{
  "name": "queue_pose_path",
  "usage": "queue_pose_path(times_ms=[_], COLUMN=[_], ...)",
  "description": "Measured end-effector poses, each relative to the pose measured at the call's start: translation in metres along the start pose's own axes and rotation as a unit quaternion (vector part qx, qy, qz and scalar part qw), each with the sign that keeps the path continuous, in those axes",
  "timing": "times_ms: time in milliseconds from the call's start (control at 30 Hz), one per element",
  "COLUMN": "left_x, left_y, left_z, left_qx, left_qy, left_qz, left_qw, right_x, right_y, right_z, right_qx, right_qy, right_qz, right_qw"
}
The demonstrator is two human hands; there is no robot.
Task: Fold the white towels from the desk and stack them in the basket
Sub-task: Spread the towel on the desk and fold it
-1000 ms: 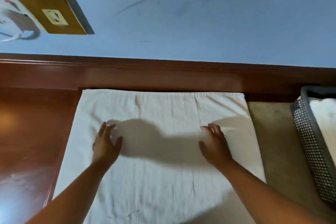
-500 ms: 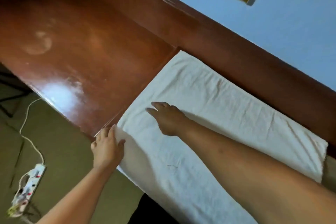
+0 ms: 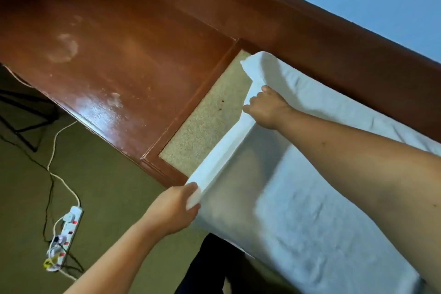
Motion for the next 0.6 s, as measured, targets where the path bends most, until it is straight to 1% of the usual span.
queue_pose_path(times_ms=[67,100,167,200,233,267,300,333,367,400,433,500,533,567,600], left_x=[0.030,0.039,0.069,0.079,0.092,0.103,0.109,0.108,0.100,0.085,0.066,0.020,0.006,-0.005,-0.011], left_y=[-0.032,-0.049,-0.094,-0.115,-0.138,-0.156,-0.174,-0.186,-0.197,-0.205,-0.207,-0.200,-0.191,-0.183,-0.178], left_z=[0.014,0.017,0.031,0.037,0.048,0.058,0.070,0.076,0.080,0.082,0.081,0.082,0.084,0.085,0.083], left_qx=[-0.061,-0.084,-0.146,-0.182,-0.241,-0.312,-0.381,-0.416,-0.412,-0.372,-0.298,-0.100,0.000,0.063,0.082], left_qy=[-0.049,-0.058,-0.095,-0.102,-0.110,-0.107,-0.085,-0.058,-0.032,-0.003,0.044,0.148,0.177,0.191,0.182], left_qz=[0.010,0.026,0.015,0.028,0.062,0.121,0.191,0.250,0.279,0.300,0.311,0.291,0.270,0.261,0.266], left_qw=[0.997,0.994,0.985,0.978,0.962,0.936,0.900,0.873,0.867,0.878,0.901,0.940,0.946,0.944,0.943], right_x=[0.009,0.010,0.006,0.003,-0.004,-0.012,-0.026,-0.042,-0.061,-0.083,-0.105,-0.157,-0.188,-0.219,-0.250], right_y=[-0.032,-0.044,-0.082,-0.102,-0.123,-0.145,-0.166,-0.180,-0.186,-0.187,-0.181,-0.158,-0.146,-0.133,-0.124], right_z=[0.049,0.063,0.129,0.156,0.194,0.226,0.260,0.288,0.313,0.338,0.356,0.388,0.401,0.410,0.415], right_qx=[-0.003,-0.020,-0.096,-0.125,-0.166,-0.214,-0.264,-0.302,-0.315,-0.302,-0.274,-0.193,-0.158,-0.147,-0.148], right_qy=[-0.045,-0.060,-0.138,-0.185,-0.238,-0.281,-0.316,-0.341,-0.368,-0.400,-0.425,-0.457,-0.471,-0.475,-0.472], right_qz=[0.001,0.004,-0.002,-0.013,-0.028,-0.043,-0.064,-0.102,-0.150,-0.202,-0.254,-0.365,-0.423,-0.482,-0.545], right_qw=[0.999,0.998,0.986,0.975,0.957,0.935,0.909,0.884,0.862,0.841,0.825,0.787,0.757,0.721,0.677])
Point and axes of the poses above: each hand's wrist, its own z-axis away from the middle knuckle, its own y-axis out of the back of the hand, x = y × z, the point moved 3 cm from there along -z, towards the middle knuckle, and after that the axes turned 11 degrees about z, right-handed, at the moved point
